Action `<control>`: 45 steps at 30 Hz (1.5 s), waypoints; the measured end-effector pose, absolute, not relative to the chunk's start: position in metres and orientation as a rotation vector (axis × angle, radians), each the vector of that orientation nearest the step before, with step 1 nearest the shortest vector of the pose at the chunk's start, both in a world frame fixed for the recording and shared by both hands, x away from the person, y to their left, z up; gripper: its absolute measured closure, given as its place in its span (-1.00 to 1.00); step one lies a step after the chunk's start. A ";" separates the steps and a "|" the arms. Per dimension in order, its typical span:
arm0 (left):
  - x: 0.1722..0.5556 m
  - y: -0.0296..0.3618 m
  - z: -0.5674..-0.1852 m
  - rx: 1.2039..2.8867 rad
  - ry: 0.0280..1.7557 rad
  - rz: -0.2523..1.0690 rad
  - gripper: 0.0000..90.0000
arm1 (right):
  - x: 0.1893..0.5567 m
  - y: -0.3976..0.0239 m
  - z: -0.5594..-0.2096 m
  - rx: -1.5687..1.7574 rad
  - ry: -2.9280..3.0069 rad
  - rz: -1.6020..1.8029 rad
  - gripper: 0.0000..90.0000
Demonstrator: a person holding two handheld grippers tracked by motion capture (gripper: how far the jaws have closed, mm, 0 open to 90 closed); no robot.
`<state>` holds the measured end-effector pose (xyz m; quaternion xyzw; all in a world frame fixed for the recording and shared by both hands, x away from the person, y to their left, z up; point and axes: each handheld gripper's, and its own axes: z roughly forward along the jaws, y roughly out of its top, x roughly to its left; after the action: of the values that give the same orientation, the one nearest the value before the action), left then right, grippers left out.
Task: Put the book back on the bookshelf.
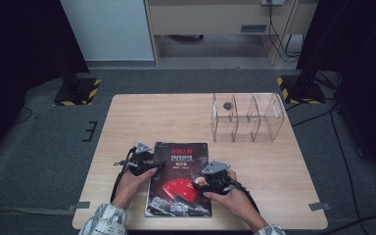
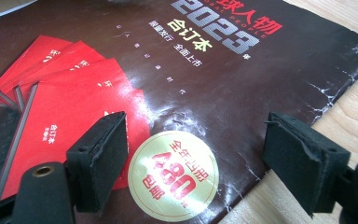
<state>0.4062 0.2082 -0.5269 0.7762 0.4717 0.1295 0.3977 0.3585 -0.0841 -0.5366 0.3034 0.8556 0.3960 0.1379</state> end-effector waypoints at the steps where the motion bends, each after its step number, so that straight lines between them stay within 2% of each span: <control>1: 0.405 0.208 -0.525 1.933 1.182 0.299 -0.23 | 0.358 -0.084 -0.537 0.878 2.475 1.145 -0.51; 2: 0.405 0.207 -0.524 1.917 1.166 0.249 -0.12 | 0.358 -0.084 -0.537 0.878 2.475 1.145 -0.51; 4: 0.402 0.198 -0.524 1.955 1.124 0.214 -0.13 | 0.359 -0.084 -0.537 0.879 2.475 1.146 -0.51; 6: 0.399 0.190 -0.523 2.027 1.079 0.264 -0.20 | 0.359 -0.084 -0.537 0.877 2.479 1.147 -0.51; 11: 0.402 0.198 -0.522 2.017 1.115 0.329 -0.24 | 0.359 -0.084 -0.537 0.878 2.475 1.147 -0.51; 15: 0.405 0.207 -0.522 1.986 1.196 0.428 -0.50 | 0.359 -0.084 -0.537 0.879 2.476 1.147 -0.51; 17: 0.409 0.209 -0.526 2.007 1.222 0.461 -0.55 | 0.359 -0.084 -0.537 0.879 2.475 1.146 -0.51; 23: 0.414 0.207 -0.533 2.023 1.239 0.444 -0.66 | 0.358 -0.084 -0.537 0.879 2.475 1.145 -0.51; 28: 0.413 0.201 -0.534 2.007 1.182 0.385 -0.57 | 0.359 -0.084 -0.537 0.879 2.475 1.146 -0.51; 31: 0.412 0.198 -0.533 2.026 1.180 0.404 -0.55 | 0.358 -0.084 -0.537 0.880 2.475 1.146 -0.51; 35: 0.413 0.203 -0.532 1.978 1.224 0.372 -0.36 | 0.358 -0.084 -0.537 0.882 2.473 1.146 -0.51; 45: 0.410 0.202 -0.528 1.955 1.241 0.360 -0.17 | 0.359 -0.084 -0.537 0.884 2.477 1.146 -0.51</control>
<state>0.4102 0.2022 -0.5278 0.7688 0.4879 0.1415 0.3885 0.3586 -0.0843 -0.5368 0.3052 0.8554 0.3957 0.1362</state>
